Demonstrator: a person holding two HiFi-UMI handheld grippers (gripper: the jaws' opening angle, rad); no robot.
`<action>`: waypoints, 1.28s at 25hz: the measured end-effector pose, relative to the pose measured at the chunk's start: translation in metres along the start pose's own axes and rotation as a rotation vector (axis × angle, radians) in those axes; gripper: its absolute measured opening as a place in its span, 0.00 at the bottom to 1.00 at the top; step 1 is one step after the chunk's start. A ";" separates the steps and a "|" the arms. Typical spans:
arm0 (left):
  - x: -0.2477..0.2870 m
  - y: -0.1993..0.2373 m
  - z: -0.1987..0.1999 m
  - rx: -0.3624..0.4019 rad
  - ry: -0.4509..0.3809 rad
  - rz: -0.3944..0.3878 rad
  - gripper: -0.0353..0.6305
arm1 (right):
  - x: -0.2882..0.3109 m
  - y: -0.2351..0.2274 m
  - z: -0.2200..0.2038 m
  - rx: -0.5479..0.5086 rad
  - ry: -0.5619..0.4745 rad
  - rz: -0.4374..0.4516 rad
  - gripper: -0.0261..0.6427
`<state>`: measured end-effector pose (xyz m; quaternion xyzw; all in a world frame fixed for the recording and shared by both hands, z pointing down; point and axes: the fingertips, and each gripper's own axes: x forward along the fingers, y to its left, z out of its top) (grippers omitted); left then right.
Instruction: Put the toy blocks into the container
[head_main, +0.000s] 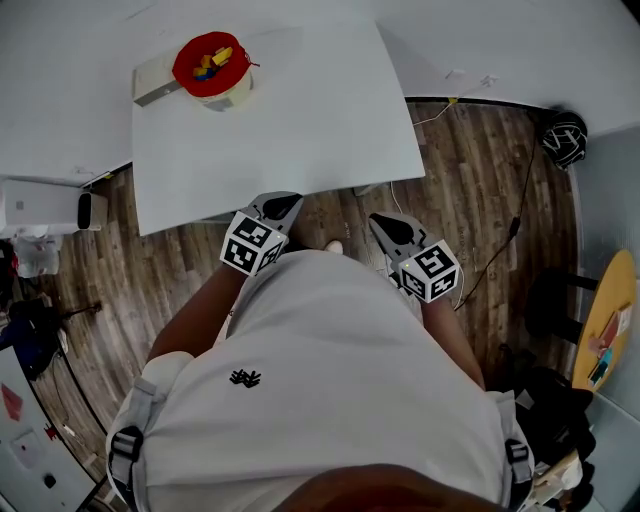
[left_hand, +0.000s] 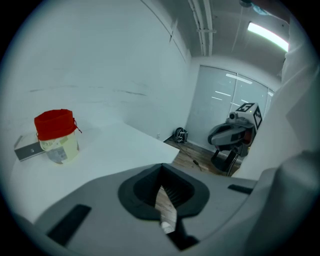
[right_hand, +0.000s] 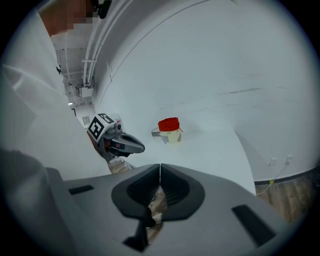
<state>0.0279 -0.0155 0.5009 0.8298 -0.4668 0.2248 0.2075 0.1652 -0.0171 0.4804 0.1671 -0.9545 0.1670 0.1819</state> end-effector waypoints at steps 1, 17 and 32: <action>0.000 0.001 0.000 0.011 0.001 0.007 0.06 | 0.000 0.001 0.000 -0.002 -0.003 0.002 0.05; -0.004 0.012 -0.006 -0.038 0.007 0.023 0.06 | 0.004 0.006 0.005 -0.024 0.003 0.031 0.05; -0.014 0.052 -0.003 -0.042 0.000 0.014 0.06 | 0.040 0.006 0.022 -0.039 0.035 0.020 0.05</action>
